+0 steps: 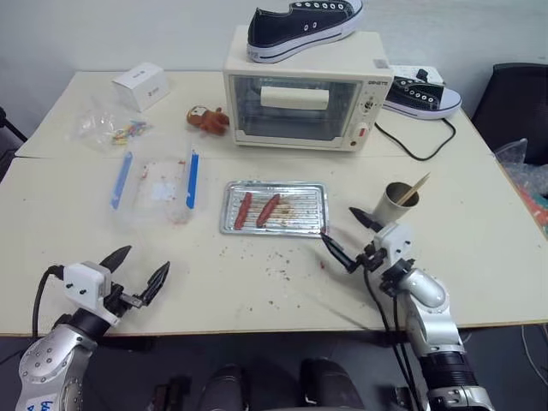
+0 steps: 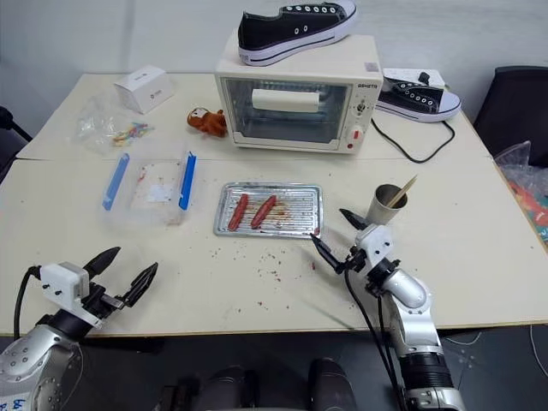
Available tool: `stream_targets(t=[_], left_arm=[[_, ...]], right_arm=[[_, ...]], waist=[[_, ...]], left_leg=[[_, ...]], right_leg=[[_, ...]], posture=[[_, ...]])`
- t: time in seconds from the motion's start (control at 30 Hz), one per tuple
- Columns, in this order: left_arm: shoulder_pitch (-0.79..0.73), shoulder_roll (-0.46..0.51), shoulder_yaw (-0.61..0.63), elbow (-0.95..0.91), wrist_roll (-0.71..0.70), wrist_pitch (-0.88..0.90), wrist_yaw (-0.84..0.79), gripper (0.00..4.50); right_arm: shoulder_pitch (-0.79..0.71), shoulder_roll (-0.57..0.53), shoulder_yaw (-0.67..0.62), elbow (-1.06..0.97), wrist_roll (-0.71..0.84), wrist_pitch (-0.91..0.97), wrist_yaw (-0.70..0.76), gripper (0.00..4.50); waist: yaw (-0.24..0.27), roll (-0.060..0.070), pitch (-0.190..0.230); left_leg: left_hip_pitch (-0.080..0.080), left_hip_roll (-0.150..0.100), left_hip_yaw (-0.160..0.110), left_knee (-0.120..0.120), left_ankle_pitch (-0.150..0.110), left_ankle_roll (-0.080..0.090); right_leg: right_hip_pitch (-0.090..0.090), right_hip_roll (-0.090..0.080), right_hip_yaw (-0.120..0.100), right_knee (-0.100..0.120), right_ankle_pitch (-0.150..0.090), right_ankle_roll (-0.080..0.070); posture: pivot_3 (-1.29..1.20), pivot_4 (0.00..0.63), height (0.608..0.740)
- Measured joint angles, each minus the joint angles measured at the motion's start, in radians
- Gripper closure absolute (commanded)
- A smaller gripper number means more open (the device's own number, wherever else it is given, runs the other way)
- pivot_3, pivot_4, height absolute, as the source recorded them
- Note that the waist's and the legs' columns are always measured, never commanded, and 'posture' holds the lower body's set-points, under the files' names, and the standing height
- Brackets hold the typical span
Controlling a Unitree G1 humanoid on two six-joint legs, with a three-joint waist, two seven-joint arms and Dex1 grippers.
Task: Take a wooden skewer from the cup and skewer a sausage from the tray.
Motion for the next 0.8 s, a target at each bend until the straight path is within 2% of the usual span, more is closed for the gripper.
stream_targets(t=[0.1, 0.2, 0.3, 0.43, 0.53, 0.67, 0.8], left_arm=[[-0.009, 0.003, -0.006, 0.008, -0.019, 0.003, -0.030, 0.01], [-0.038, 0.008, 0.003, 0.018, -0.126, 0.032, -0.096, 0.01], [-0.052, 0.096, 0.011, 0.015, -0.223, 0.089, -0.210, 0.01], [-0.076, 0.227, 0.005, 0.009, -0.253, 0.133, -0.350, 0.01], [-0.159, 0.273, 0.001, 0.022, -0.274, 0.160, -0.409, 0.01], [-0.263, 0.290, -0.032, 0.038, -0.282, 0.192, -0.444, 0.01], [-0.324, 0.287, -0.083, 0.038, -0.286, 0.241, -0.453, 0.01]], right_arm=[[0.013, -0.002, 0.000, -0.023, 0.014, 0.018, 0.005, 0.00], [0.059, -0.038, -0.001, -0.118, 0.059, 0.067, 0.039, 0.00], [0.143, -0.147, -0.035, -0.280, 0.135, 0.141, 0.086, 0.00], [0.269, -0.272, -0.167, -0.412, 0.220, 0.224, 0.108, 0.00], [0.354, -0.334, -0.307, -0.445, 0.285, 0.267, 0.119, 0.00], [0.471, -0.367, -0.449, -0.447, 0.357, 0.323, 0.144, 0.00], [0.473, -0.385, -0.476, -0.469, 0.381, 0.399, 0.123, 0.00]], waist=[[0.000, 0.000, 0.000], [0.001, 0.000, 0.000], [0.004, 0.000, 0.000], [0.013, 0.000, 0.000], [0.024, 0.000, 0.000], [0.028, 0.000, 0.000], [0.018, 0.001, -0.001]], left_leg=[[0.000, 0.000, 0.000, 0.000, 0.000, 0.000], [0.000, 0.000, -0.001, 0.000, 0.000, 0.000], [0.000, 0.000, -0.001, 0.000, 0.000, 0.000], [0.000, -0.001, -0.001, 0.000, 0.000, 0.000], [0.001, -0.001, 0.000, 0.000, 0.000, 0.000], [0.001, -0.002, -0.001, 0.000, 0.000, 0.000], [0.003, -0.001, 0.002, 0.000, 0.000, 0.000]], right_leg=[[0.000, 0.000, 0.000, 0.000, 0.000, 0.000], [0.000, -0.001, 0.000, 0.000, 0.000, 0.000], [0.000, -0.001, 0.000, -0.001, 0.000, 0.000], [0.001, -0.001, -0.001, -0.001, 0.000, 0.000], [0.001, 0.000, 0.000, -0.001, 0.000, 0.000], [0.002, 0.000, 0.000, -0.001, 0.000, 0.000], [0.001, 0.001, 0.003, 0.000, 0.000, 0.000]], posture=[[0.00, 0.150, 0.740], [0.00, 0.150, 0.740], [0.00, 0.150, 0.740], [0.00, 0.150, 0.740], [0.00, 0.150, 0.740], [0.00, 0.150, 0.740], [0.00, 0.150, 0.740]])
